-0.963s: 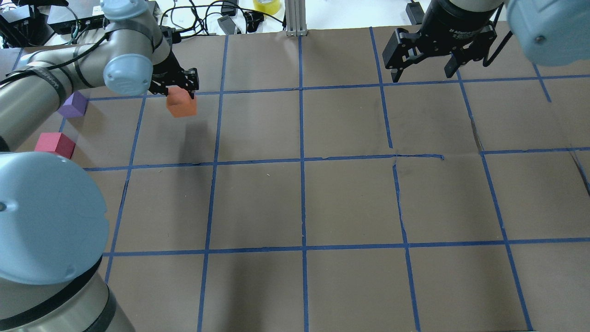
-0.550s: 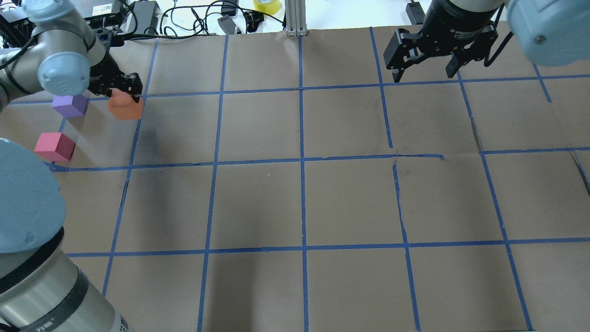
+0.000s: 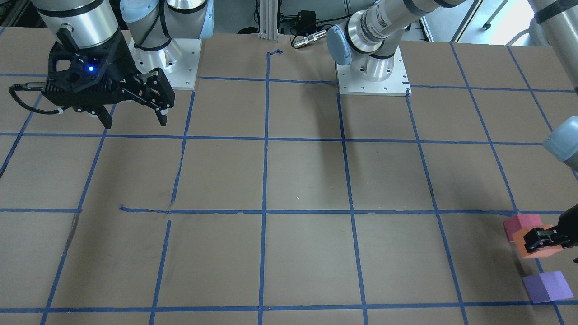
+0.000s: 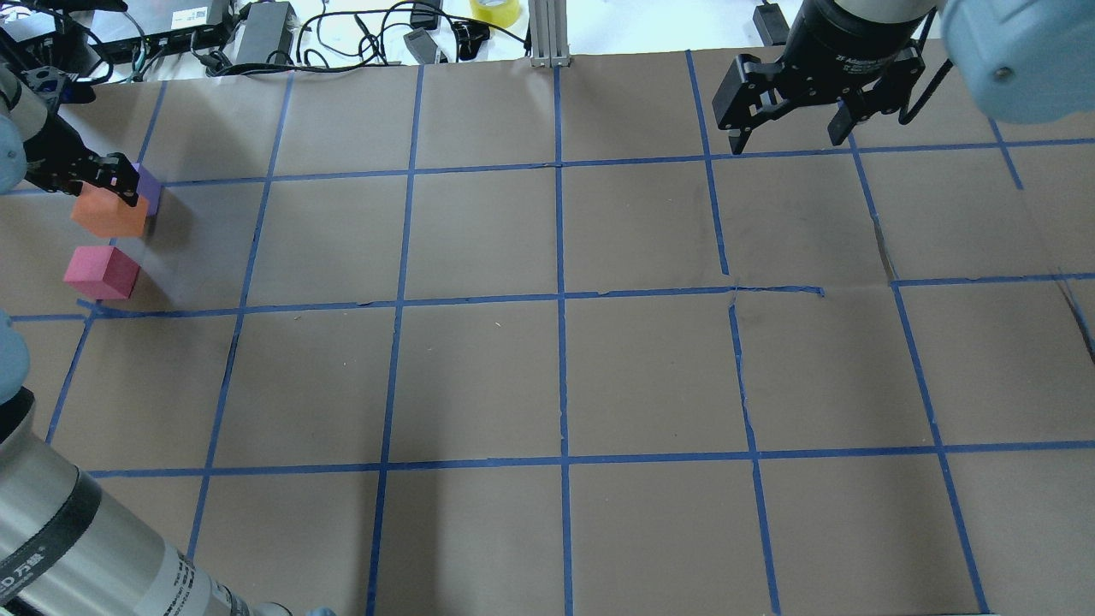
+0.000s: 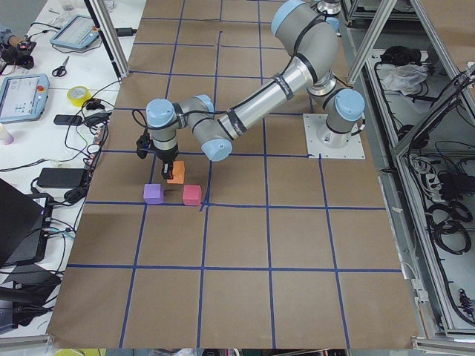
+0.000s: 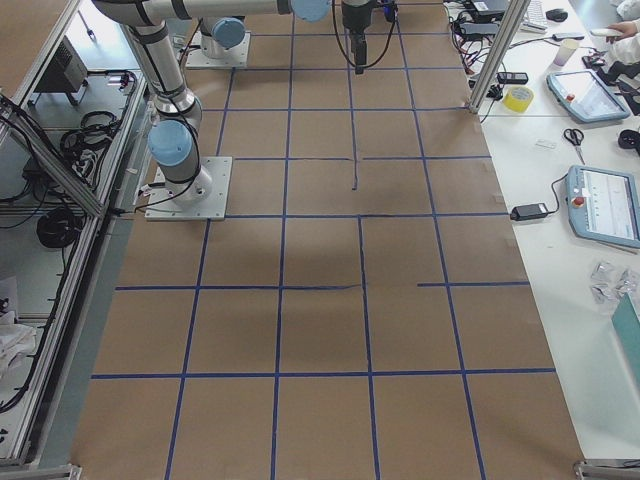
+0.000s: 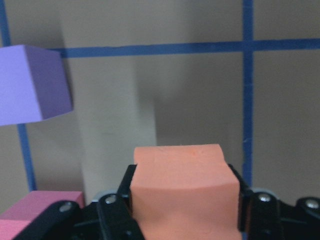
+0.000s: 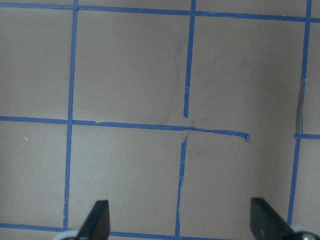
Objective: Arrange blocks in a line
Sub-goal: 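Lower the orange cube onto the pink cube, below the purple cube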
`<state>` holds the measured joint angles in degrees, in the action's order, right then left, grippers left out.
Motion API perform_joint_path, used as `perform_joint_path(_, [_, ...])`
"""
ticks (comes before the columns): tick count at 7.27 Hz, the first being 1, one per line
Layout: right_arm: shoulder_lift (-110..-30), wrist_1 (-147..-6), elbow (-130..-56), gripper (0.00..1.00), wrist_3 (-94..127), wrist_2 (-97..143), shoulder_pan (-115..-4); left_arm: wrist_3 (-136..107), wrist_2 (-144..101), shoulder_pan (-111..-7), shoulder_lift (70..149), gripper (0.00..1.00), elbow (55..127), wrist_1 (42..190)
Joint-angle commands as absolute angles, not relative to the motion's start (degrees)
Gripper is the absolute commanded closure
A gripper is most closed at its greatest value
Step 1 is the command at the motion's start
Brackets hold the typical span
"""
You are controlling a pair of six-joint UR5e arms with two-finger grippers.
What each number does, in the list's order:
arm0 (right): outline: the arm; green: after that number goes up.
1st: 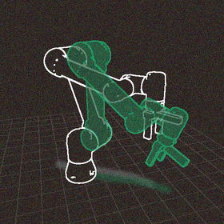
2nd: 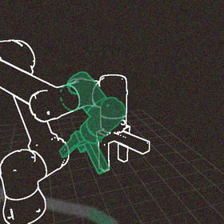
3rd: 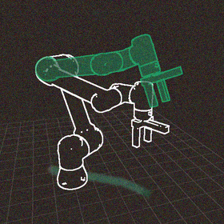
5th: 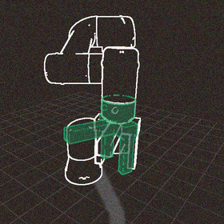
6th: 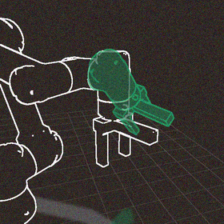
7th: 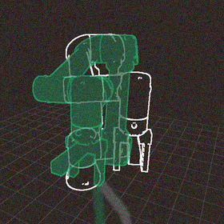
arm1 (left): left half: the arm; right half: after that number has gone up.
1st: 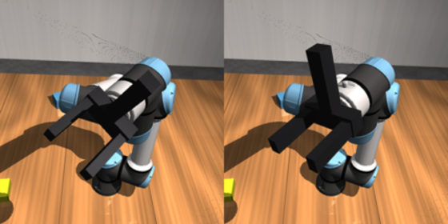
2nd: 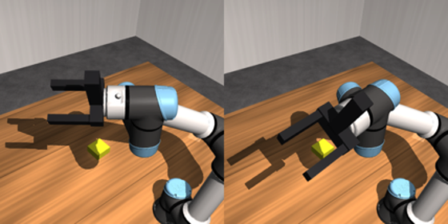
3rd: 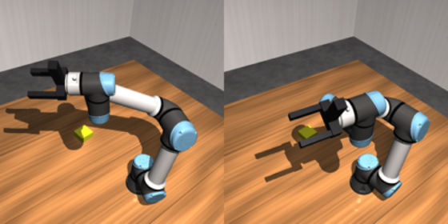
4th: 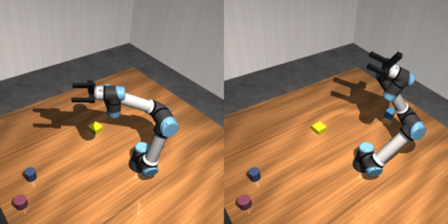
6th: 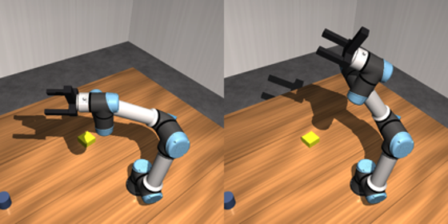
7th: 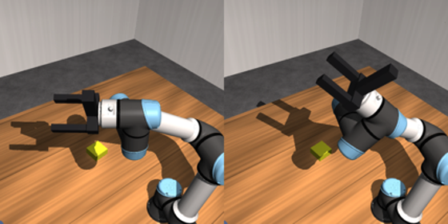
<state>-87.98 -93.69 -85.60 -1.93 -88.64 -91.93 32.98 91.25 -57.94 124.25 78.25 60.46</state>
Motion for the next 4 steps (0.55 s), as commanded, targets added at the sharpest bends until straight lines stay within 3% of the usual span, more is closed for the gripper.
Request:
perform_joint_path(1, [-88.0,-93.7,-85.7,0.00,-1.9,-88.6,-91.9,35.3,90.9,-56.9,126.9,0.96,74.0,60.8])
perform_joint_path(4, [-88.0,-93.6,-85.7,0.00,-1.9,-88.8,-91.9,37.4,90.9,-56.9,128.5,1.00,73.7,60.6])
